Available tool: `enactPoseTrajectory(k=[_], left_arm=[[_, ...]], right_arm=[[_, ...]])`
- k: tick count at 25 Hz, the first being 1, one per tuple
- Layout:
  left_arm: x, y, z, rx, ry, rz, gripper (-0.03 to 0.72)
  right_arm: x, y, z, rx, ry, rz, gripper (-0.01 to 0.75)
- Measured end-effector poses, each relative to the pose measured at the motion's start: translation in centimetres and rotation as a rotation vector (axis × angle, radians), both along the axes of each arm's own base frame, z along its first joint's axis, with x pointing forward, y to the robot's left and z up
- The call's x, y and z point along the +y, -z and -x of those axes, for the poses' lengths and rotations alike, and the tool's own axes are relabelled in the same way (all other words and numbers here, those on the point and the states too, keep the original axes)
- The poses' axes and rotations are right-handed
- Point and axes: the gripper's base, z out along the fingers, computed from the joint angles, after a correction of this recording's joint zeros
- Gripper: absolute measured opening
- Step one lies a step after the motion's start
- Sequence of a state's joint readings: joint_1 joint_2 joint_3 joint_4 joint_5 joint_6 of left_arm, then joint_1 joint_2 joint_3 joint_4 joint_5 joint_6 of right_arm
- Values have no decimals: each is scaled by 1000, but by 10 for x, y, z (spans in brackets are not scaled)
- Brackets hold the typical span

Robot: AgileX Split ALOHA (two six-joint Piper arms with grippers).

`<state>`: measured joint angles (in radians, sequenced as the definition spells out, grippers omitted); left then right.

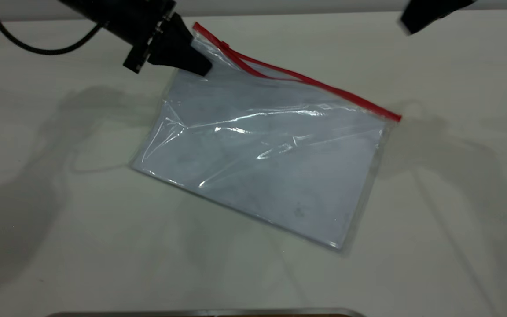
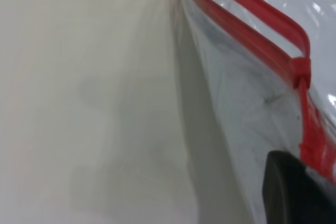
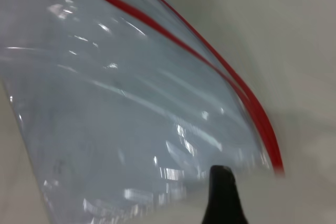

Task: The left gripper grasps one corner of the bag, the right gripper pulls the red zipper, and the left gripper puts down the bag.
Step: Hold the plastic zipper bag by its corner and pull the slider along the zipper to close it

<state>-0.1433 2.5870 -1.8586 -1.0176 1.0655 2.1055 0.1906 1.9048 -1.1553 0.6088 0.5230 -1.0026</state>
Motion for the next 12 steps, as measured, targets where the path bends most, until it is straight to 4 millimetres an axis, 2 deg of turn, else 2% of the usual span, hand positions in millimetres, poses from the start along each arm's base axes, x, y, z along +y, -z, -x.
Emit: enactPoseTrajectory(k=[6,9,12], left_arm=[[-29,0,6,-36,67,-29,53],[-39,0,9,-46,84,-35,53],[-47,0,13,-48,102,-37,53]], right_arm=[[43,30,-15,-4,-144,-38,576],[61,37,-12,-26,-220,-60,576],[70,38,-12,-55,-254,-99,576]])
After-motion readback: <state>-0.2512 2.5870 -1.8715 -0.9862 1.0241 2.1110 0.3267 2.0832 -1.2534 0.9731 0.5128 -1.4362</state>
